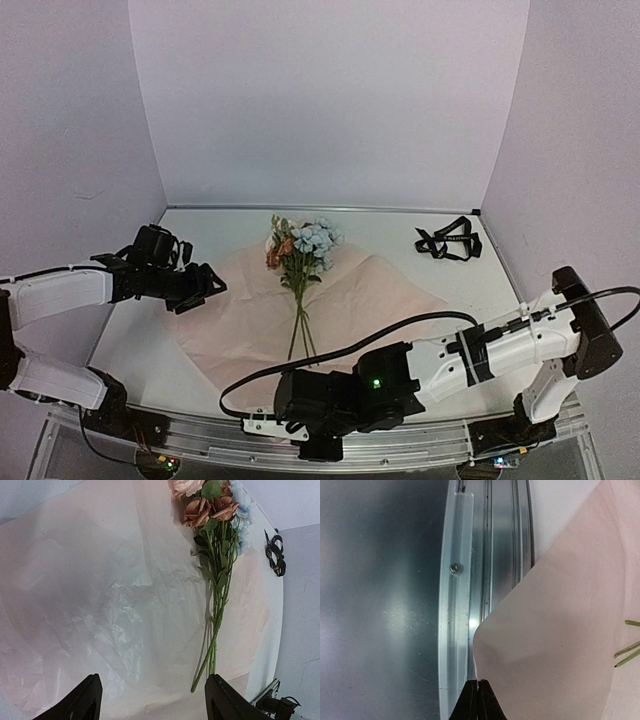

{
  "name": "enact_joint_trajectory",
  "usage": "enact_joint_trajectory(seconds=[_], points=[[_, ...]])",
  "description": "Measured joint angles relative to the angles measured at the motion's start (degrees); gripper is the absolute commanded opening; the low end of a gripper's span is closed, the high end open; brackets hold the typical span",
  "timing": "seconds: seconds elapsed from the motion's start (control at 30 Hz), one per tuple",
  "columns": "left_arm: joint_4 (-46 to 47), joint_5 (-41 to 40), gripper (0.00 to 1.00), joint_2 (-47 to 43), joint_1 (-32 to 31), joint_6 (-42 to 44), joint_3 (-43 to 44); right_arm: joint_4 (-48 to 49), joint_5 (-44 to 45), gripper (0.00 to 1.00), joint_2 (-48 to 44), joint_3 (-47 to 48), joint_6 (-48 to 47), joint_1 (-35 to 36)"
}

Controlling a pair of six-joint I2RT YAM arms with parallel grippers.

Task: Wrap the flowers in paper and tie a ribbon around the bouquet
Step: Pick up the bottom corner of the flattened wrapping paper from the center of the board.

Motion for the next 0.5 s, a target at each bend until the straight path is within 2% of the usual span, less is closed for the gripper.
enact_joint_trajectory(seconds=[0.27,0.5], points=[[-1.49,-1.05,0.74,-2.34,0.00,0.11,-0.07,-6.85,0.45,0.00,-0.25,5.14,-0.39,-0.84],[-3.15,-1.54,0.73,-2.64,0.00,1.14,0.11,-13.88,-0.31,0.00,0.47,12.99,-3.82,-11.24]])
